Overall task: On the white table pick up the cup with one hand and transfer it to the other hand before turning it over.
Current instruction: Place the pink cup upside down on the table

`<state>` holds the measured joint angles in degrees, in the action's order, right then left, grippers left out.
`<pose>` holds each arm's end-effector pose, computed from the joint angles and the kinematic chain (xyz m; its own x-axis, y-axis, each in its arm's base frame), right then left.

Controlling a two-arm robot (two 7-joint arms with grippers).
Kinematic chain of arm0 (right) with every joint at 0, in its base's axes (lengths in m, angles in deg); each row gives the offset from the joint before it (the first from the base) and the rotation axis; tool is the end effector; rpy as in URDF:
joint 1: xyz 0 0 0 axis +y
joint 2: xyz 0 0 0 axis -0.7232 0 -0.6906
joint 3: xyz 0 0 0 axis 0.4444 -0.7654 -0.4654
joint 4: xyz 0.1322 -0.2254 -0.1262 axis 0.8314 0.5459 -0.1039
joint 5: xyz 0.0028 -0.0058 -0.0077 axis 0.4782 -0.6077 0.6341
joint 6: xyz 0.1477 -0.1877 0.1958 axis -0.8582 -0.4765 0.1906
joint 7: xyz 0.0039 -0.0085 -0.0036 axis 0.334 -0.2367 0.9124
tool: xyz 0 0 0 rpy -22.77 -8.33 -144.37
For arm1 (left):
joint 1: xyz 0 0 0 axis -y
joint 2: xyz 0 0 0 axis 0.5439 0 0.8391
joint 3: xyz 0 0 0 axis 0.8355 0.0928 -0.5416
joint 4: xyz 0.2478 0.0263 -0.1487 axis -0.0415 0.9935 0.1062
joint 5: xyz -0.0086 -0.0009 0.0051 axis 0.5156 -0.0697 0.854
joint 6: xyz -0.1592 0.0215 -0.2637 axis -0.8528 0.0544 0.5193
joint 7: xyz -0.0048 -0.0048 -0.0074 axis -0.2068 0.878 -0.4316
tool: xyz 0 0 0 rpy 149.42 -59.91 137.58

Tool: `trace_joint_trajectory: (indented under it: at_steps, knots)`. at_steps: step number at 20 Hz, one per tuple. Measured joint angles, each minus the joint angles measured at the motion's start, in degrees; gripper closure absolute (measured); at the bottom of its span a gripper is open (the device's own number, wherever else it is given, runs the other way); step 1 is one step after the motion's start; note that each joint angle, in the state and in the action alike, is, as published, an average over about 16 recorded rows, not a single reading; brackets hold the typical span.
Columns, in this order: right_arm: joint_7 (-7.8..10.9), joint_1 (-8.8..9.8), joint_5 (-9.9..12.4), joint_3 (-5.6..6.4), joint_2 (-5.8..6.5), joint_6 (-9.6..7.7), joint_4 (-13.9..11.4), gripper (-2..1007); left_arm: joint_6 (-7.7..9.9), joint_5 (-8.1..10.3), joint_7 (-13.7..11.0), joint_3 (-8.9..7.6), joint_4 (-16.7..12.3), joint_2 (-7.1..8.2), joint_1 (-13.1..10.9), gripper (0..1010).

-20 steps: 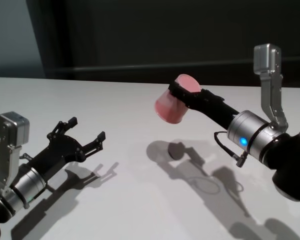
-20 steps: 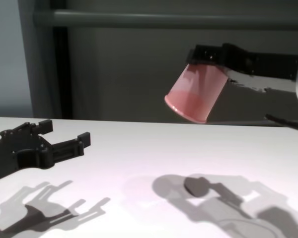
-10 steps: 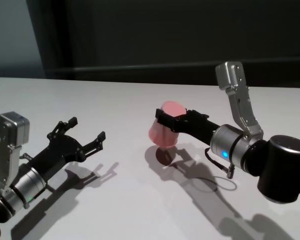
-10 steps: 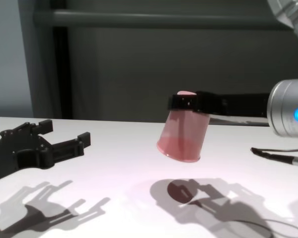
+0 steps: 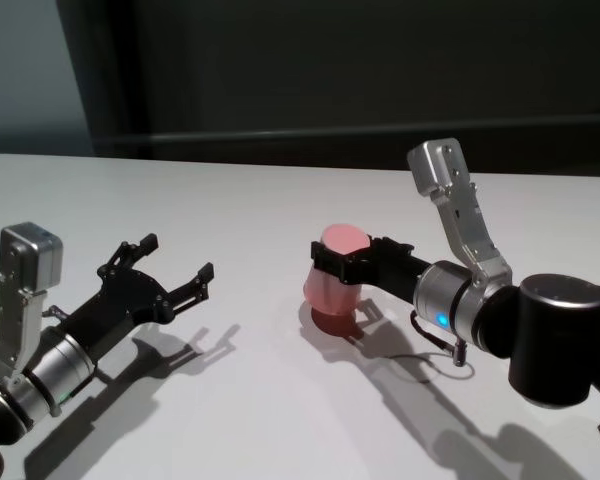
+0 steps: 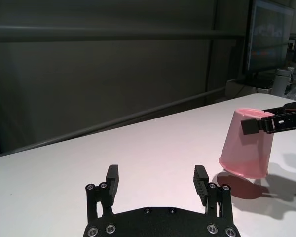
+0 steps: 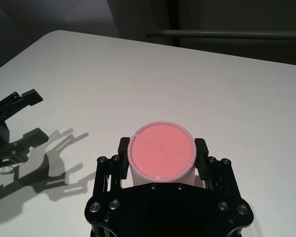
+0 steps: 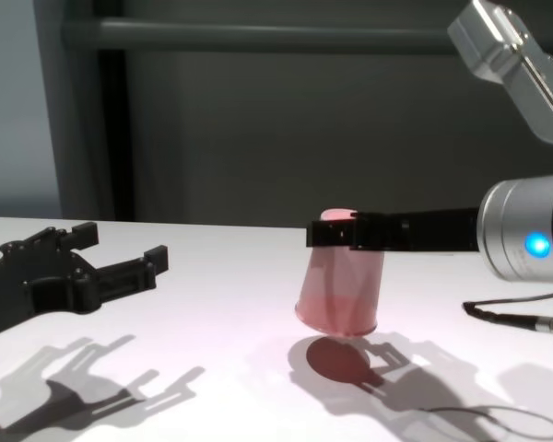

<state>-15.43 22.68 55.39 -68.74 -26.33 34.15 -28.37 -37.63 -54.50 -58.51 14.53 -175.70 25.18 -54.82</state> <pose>0.3603 0.0737 -0.2125 0.4971 -0.8311 -0.2495 0.7558 0.5559 -0.3460 0.3239 0.0692 -0.3079 0.5773 0.8162 0.0231 -0.8150 0.5743 0.0770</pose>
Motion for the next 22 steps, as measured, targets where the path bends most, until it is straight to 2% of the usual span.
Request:
trace_joint_trajectory:
  at_steps: [11, 22]
  knots:
    - [0.81, -0.78, -2.5, -0.96, -1.12, -2.35, 2.2, 245, 0.00, 0.00, 0.0, 0.00, 0.0, 0.00, 0.0, 9]
    - [1.15, -0.22, -3.2, -0.20, -2.17, -3.88, 3.2, 245, 0.00, 0.00, 0.0, 0.00, 0.0, 0.00, 0.0, 9]
